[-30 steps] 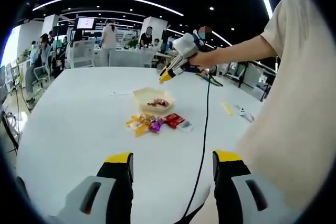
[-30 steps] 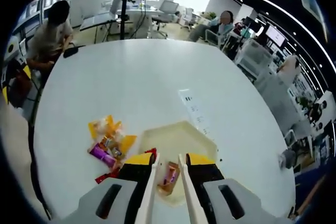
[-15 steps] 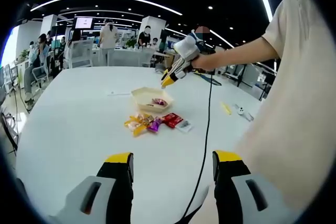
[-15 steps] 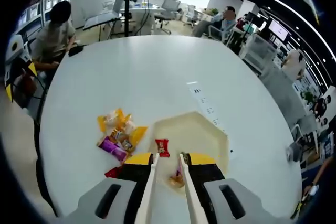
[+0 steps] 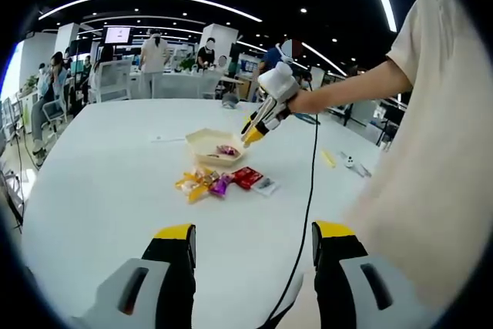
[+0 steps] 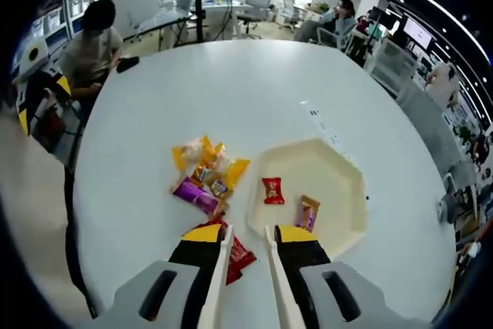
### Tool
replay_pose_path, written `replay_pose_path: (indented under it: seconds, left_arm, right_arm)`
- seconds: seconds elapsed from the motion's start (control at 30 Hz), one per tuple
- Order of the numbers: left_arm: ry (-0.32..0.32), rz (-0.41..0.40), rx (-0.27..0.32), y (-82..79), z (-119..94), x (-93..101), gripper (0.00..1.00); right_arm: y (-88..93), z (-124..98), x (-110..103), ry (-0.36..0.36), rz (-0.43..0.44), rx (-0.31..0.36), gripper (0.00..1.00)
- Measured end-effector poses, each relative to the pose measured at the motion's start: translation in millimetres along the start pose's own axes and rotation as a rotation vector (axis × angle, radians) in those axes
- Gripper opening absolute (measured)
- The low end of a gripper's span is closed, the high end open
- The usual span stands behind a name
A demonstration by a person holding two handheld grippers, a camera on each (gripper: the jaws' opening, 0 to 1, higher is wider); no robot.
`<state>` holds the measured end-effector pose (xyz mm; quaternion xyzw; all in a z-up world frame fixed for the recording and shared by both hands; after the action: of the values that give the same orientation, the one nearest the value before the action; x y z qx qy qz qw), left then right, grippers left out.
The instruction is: Place the target food into the container with the food tongs after gripping and lifting it, then release it inside without dropping or visibly crushing the food.
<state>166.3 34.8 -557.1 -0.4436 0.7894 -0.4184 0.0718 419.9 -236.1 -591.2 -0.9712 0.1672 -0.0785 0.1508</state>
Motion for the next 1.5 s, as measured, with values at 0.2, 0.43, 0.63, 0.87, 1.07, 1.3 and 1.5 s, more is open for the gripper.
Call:
replay_pose_path:
  seconds: [0.2,0.43,0.63,0.87,1.07,1.3,1.5]
  left_arm:
    - [-0.002,-0.002,0.001,1.4,-0.9,3.1,0.61]
    - [-0.001,-0.005,0.002,3.2,0.1,5.9,0.61]
    - [0.0,-0.008,0.006,3.7,1.1,6.7,0.61]
    - [0.003,-0.011,0.006,5.3,1.9,7.0,0.61]
    - [0.001,-0.019,0.002,8.8,0.9,7.2,0.61]
    - [0.0,-0.027,-0.005,11.3,1.2,7.8,0.61]
    - [-0.003,-0.032,-0.009,11.6,1.5,8.0,0.61]
  right_arm:
    - [8.7,7.6,-11.0,-0.032,-0.031,-0.03,0.25]
    - [14.5,12.3,-24.4,-0.058,-0.066,-0.057,0.26]
    - [19.8,15.3,-32.2,-0.069,-0.096,-0.084,0.25]
    - [22.6,23.4,-33.5,-0.065,-0.142,-0.109,0.25]
    - [21.7,24.8,-34.5,-0.051,-0.154,-0.107,0.25]
    - [24.0,30.8,-36.8,-0.058,-0.196,-0.128,0.25]
    - [25.5,35.6,-36.0,-0.055,-0.224,-0.14,0.26]
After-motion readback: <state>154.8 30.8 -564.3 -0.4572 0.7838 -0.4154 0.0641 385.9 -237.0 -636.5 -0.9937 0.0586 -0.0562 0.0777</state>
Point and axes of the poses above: the point that each gripper's makers call its tool centre point, and the gripper's own axes: z roughly forward along the fingers, x roughly to its right, y roughly out of its underside, the point moved 8 cm from there along -z, roughly backward along the fingers, and after that the axes turned 14 degrees about -x, right-handed, at the moved point
